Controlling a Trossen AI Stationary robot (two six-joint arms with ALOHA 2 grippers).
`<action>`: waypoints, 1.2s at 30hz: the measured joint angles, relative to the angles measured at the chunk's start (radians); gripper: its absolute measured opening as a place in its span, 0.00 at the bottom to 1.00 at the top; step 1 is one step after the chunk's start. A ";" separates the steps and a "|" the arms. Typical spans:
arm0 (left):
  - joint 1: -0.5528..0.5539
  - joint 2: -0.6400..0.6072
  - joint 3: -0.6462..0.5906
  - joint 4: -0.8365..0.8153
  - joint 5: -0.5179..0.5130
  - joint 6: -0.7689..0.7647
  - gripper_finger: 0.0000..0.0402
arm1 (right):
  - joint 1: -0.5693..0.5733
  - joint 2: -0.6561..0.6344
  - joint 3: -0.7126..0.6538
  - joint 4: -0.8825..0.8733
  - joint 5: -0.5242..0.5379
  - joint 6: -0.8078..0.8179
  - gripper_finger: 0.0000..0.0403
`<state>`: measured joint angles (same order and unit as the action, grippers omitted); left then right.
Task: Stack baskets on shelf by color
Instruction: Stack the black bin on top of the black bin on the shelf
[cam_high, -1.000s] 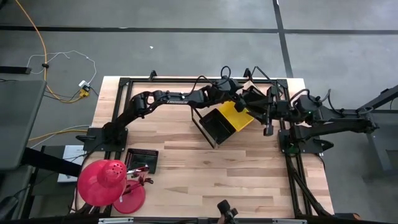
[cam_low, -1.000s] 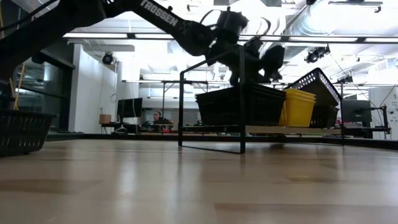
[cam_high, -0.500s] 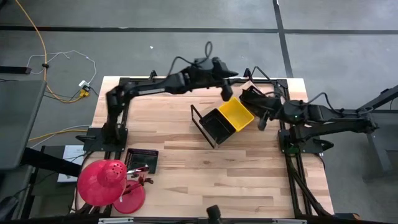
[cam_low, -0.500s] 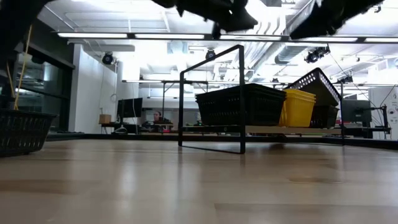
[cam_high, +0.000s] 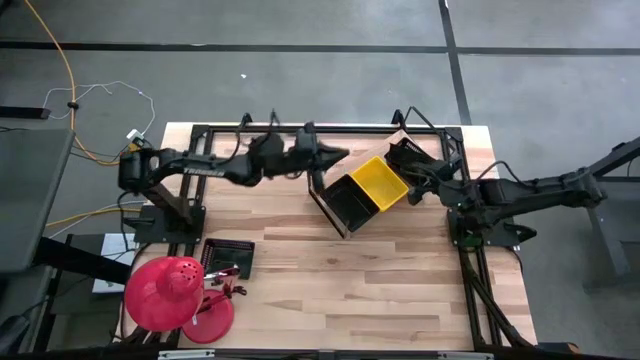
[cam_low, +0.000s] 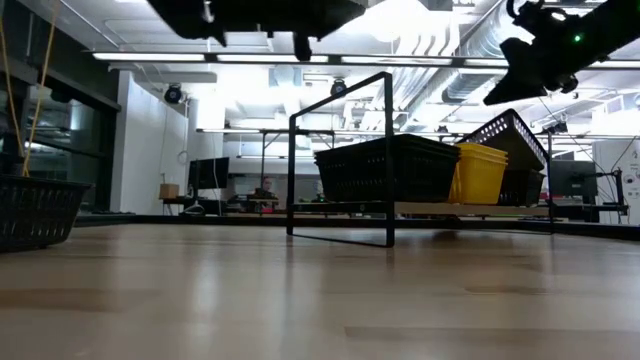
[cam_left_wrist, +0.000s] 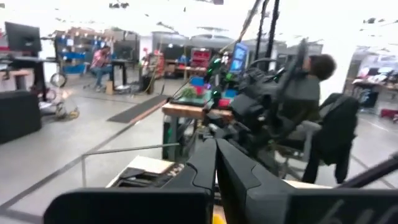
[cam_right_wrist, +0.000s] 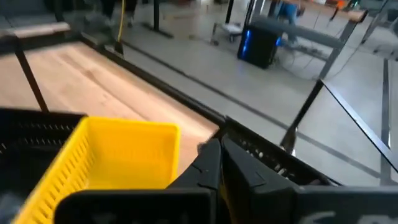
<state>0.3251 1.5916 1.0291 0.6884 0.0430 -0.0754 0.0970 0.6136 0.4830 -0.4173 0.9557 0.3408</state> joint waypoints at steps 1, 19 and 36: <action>-0.010 -0.013 -0.027 0.027 -0.006 0.000 0.00 | 0.020 0.000 -0.013 0.030 0.024 0.000 0.01; -0.057 -0.053 -0.093 0.042 -0.013 0.027 0.00 | 0.142 0.002 0.032 -0.369 0.121 0.503 0.00; -0.058 -0.053 -0.093 0.042 -0.013 0.023 0.00 | 0.042 0.023 0.025 -0.388 0.096 0.514 0.00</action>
<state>0.2676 1.5383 0.9356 0.7300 0.0300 -0.0525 0.1390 0.6369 0.5083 -0.8051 1.0513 0.8544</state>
